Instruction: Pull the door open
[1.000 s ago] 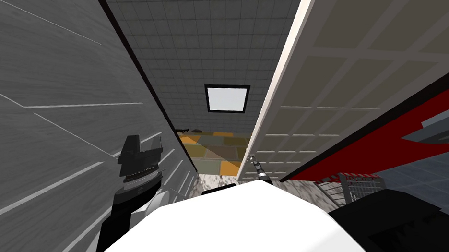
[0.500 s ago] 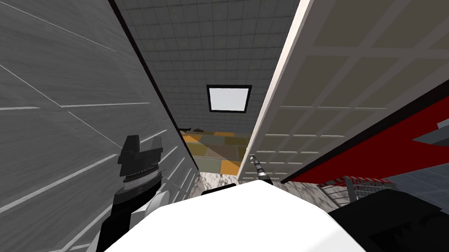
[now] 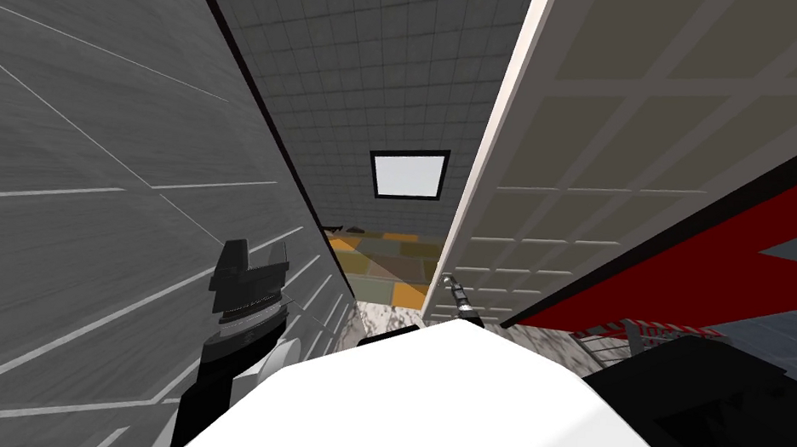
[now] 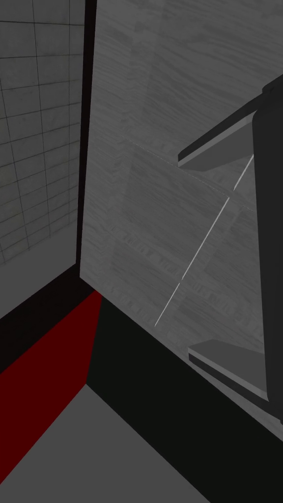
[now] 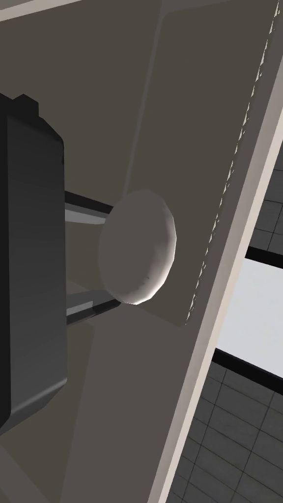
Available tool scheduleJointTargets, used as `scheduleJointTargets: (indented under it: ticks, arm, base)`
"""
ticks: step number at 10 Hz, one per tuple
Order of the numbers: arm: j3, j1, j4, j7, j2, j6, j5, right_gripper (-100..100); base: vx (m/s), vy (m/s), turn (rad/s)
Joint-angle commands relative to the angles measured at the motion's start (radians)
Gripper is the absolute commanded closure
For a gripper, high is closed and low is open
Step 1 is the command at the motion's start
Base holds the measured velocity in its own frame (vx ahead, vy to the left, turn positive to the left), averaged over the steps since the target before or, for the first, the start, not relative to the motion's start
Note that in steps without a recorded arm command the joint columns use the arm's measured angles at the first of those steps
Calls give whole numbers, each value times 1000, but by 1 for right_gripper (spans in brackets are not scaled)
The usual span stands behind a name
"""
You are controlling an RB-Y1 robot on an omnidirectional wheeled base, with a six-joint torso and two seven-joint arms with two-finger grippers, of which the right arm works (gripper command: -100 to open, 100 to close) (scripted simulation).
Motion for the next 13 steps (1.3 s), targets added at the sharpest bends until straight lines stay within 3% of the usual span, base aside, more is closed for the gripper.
scheduleJointTargets:
  ticks: [1,3,7,8,13]
  arm:
    - [10,0,-13,-30,3,-2,-10,100]
    - [31,-2,-13,-94,-3,4,-55,100]
    - [52,-5,-13,-193,-9,10,-102,100]
    - [46,-6,0,-205,-11,16,-107,-100]
    - [71,-24,3,-335,-1,29,-164,-100]
  base:
    - [-29,-11,36]
    - [-53,-20,97]
    - [-40,-18,61]
    - [-45,-21,37]
    - [-57,-3,24]
